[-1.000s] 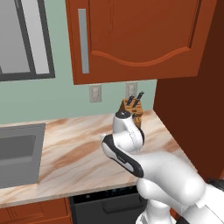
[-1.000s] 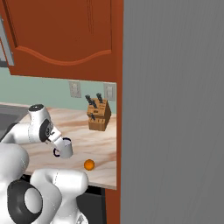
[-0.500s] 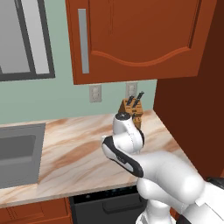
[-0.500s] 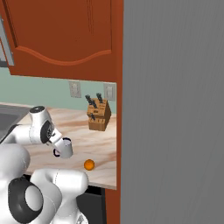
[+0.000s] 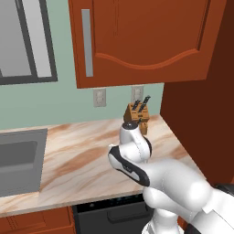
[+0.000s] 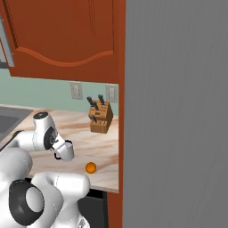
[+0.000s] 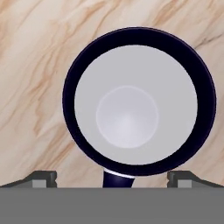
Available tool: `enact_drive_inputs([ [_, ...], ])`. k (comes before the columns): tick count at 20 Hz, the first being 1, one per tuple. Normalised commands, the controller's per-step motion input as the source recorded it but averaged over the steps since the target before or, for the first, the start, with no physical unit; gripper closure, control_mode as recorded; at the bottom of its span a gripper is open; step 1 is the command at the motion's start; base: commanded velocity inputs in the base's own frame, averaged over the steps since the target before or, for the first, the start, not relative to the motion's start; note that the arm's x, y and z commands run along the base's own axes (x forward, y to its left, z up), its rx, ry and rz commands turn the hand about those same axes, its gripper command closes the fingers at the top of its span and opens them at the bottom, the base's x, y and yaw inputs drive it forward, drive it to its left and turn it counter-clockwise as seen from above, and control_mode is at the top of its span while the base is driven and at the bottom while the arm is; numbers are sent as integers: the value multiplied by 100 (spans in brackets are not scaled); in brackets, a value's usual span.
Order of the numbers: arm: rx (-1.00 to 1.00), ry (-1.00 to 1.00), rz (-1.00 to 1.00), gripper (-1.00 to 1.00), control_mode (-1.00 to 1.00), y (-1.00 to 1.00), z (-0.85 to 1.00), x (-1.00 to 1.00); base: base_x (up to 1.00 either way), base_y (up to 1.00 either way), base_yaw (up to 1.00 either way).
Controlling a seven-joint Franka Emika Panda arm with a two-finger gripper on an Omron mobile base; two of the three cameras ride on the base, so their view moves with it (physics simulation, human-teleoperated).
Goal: Pick the mug from the counter and place it inside the microwave. Then close the microwave.
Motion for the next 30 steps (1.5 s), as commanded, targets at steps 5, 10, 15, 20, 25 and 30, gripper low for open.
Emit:
enact_drive_inputs([
  [5,0,0,-3,-100,-100,0,-14,0,0,0,0],
  [10,0,0,-1,-100,-100,0,-3,0,0,0,0],
  [15,0,0,0,100,-100,0,0,0,0,0,0],
  [20,0,0,0,100,-100,0,0,0,0,0,0],
  [25,0,0,0,100,-100,0,0,0,0,0,0],
  [30,0,0,0,100,-100,0,0,0,0,0,0],
])
